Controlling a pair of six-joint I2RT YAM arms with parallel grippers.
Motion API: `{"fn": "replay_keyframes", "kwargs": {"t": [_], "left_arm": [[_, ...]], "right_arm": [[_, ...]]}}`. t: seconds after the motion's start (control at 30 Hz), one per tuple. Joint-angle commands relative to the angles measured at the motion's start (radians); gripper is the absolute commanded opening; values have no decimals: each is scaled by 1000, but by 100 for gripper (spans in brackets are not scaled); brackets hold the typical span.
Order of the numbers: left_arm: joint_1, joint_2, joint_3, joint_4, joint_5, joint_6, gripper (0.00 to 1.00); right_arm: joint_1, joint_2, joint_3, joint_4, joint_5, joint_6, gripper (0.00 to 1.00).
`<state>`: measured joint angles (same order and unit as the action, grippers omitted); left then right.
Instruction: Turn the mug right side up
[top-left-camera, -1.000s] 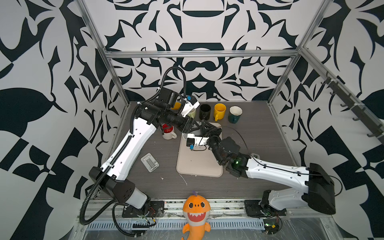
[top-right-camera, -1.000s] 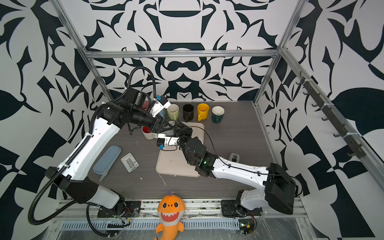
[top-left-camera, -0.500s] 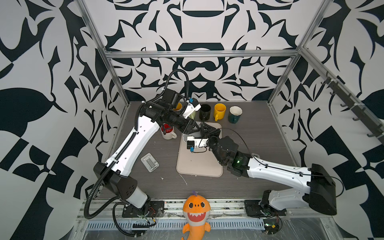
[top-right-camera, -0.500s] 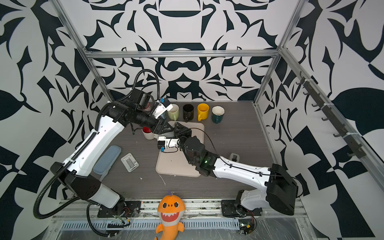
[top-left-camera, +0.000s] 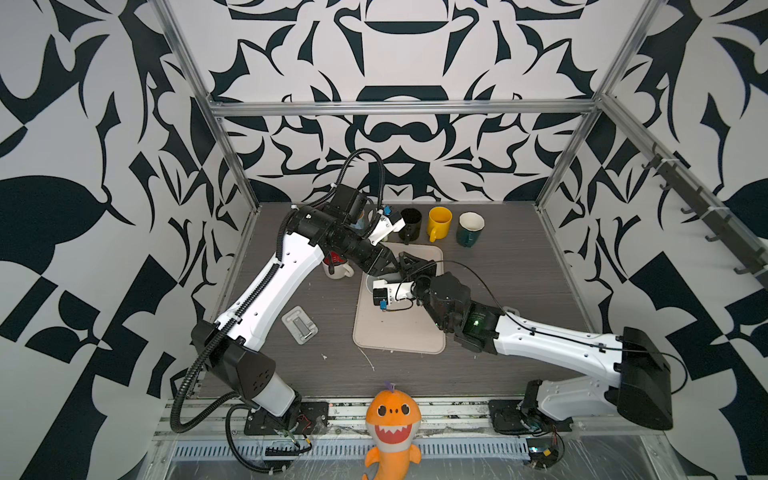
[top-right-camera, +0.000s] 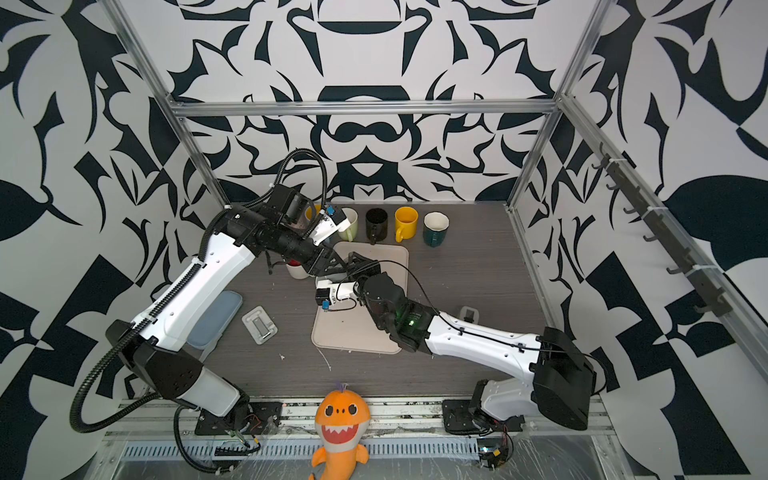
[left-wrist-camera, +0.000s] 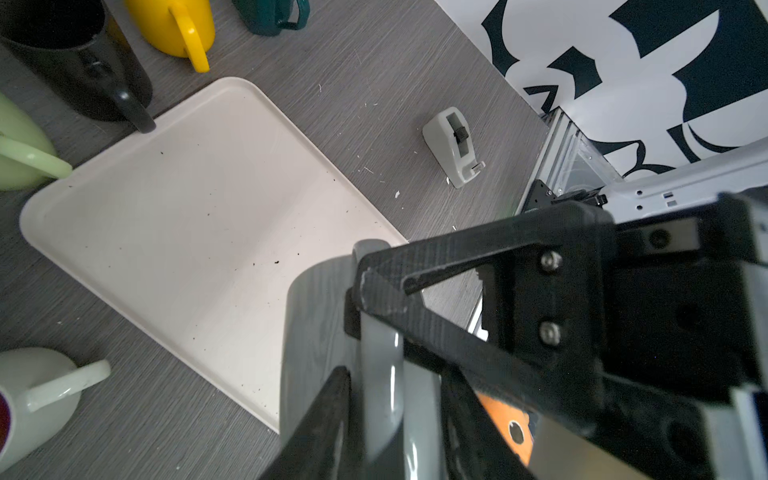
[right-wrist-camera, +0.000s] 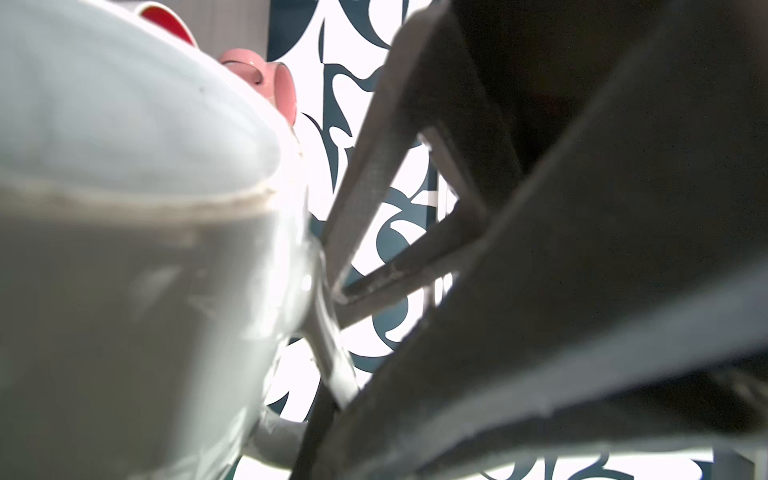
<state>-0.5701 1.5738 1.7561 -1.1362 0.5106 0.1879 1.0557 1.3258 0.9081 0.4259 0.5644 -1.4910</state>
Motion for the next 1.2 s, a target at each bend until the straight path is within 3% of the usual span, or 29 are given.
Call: {"fn": "replay_keyframes", "kwargs": {"t": [0.0,0.7,0.77,0.97,1.17], "left_arm": [[-25,22,-32,-104,20,24,38],[-28,-45,-97,-77,40,10,16],[-28,-47,-97,-75,38,5,27],[-27,-65,-90,-71,36,-5,44],[-28,-81,-93,-61,23,-16,49]], "right_arm": [[7,-31,115,200,-25,54,0],[7,13,139,207,-8,49,0],[7,17,138,211,-6,48,0],[7,28,121,230,6,32,0],[7,37,111,243,23,7,0]]}}
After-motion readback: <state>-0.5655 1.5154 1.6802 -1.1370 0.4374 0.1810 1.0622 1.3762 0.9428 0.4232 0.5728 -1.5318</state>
